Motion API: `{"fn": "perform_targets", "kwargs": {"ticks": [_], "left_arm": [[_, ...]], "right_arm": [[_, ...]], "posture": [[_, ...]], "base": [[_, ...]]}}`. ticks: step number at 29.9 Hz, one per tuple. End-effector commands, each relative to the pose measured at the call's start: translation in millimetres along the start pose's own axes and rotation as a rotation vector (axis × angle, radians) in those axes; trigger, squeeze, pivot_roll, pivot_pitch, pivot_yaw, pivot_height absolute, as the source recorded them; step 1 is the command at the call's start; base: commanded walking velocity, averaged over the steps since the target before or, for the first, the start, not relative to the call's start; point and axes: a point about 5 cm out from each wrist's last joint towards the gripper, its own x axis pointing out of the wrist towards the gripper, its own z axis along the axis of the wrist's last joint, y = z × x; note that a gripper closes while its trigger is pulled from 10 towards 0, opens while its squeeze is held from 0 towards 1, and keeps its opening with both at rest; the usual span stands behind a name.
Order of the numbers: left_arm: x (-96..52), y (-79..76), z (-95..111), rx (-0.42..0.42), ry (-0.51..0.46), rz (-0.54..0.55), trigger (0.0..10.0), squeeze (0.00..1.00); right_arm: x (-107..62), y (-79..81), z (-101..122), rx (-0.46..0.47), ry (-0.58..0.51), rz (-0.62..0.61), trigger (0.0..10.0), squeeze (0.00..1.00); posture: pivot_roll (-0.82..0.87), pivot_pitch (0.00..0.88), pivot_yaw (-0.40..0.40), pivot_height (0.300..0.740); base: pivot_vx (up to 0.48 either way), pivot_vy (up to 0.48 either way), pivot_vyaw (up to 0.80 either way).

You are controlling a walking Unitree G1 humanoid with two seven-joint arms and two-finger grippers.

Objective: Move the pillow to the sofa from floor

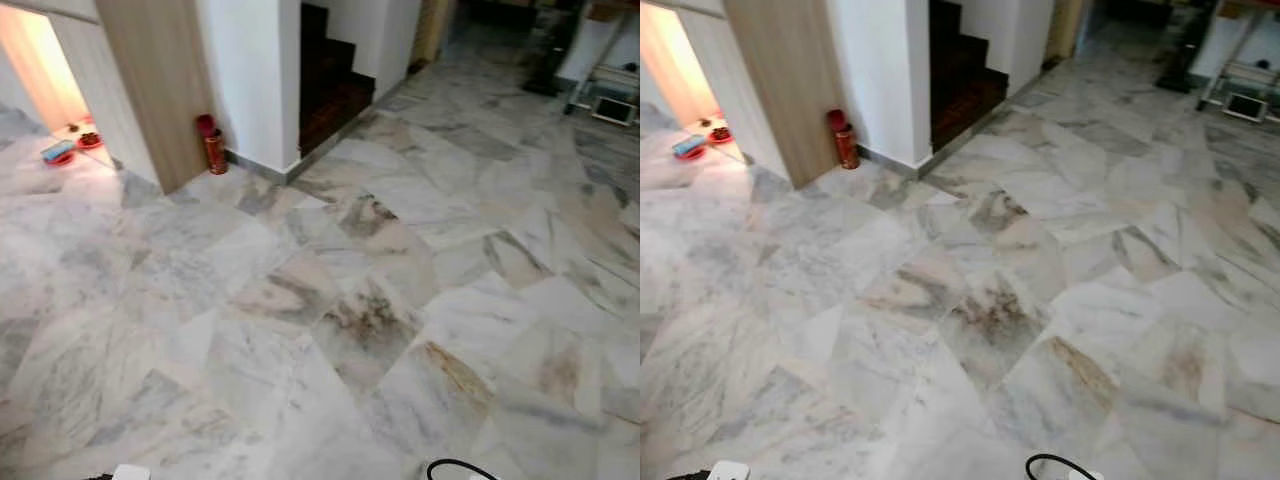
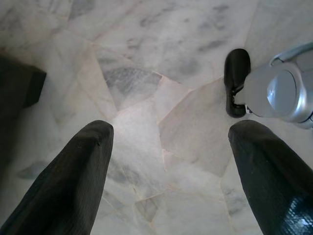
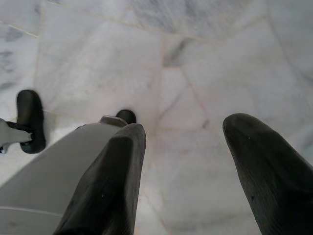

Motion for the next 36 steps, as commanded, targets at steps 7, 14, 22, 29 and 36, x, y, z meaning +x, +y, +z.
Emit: {"fn": "perform_targets", "kwargs": {"ticks": [7, 14, 22, 29, 36], "left_arm": [[-0.1, -0.4, -0.6, 0.013, 0.005, -0.011, 10.0, 0.00], [0.0, -1.6, -0.6, 0.018, 0.003, -0.018, 10.0, 0.00], [0.0, -2.8, -1.3, 0.018, 0.004, -0.020, 10.0, 0.00], [0.0, -2.8, -1.5, 0.022, 0.004, -0.020, 10.0, 0.00], [-0.1, -2.4, -1.9, 0.028, 0.005, -0.017, 10.0, 0.00]], "right_arm": [[-0.2, -1.5, -0.9, -0.010, 0.009, 0.006, 10.0, 0.00], [-0.4, -3.0, -1.3, -0.015, 0.010, 0.006, 10.0, 0.00], [-0.5, -4.4, -1.6, -0.022, 0.012, 0.003, 10.0, 0.00], [-0.6, -4.4, -1.8, -0.024, 0.010, 0.001, 10.0, 0.00], [-0.6, -3.8, -2.0, -0.030, 0.010, 0.004, 10.0, 0.00]], "posture": [[0.02, 0.037, -0.044, 0.740], [0.02, 0.036, -0.048, 0.740], [0.02, 0.030, -0.053, 0.740], [0.01, 0.014, -0.051, 0.740], [0.01, 0.000, -0.051, 0.740]], "base": [[0.000, 0.000, 0.80], [0.000, 0.000, 0.80], [0.000, 0.000, 0.80], [0.000, 0.000, 0.80], [0.000, 0.000, 0.80]]}}
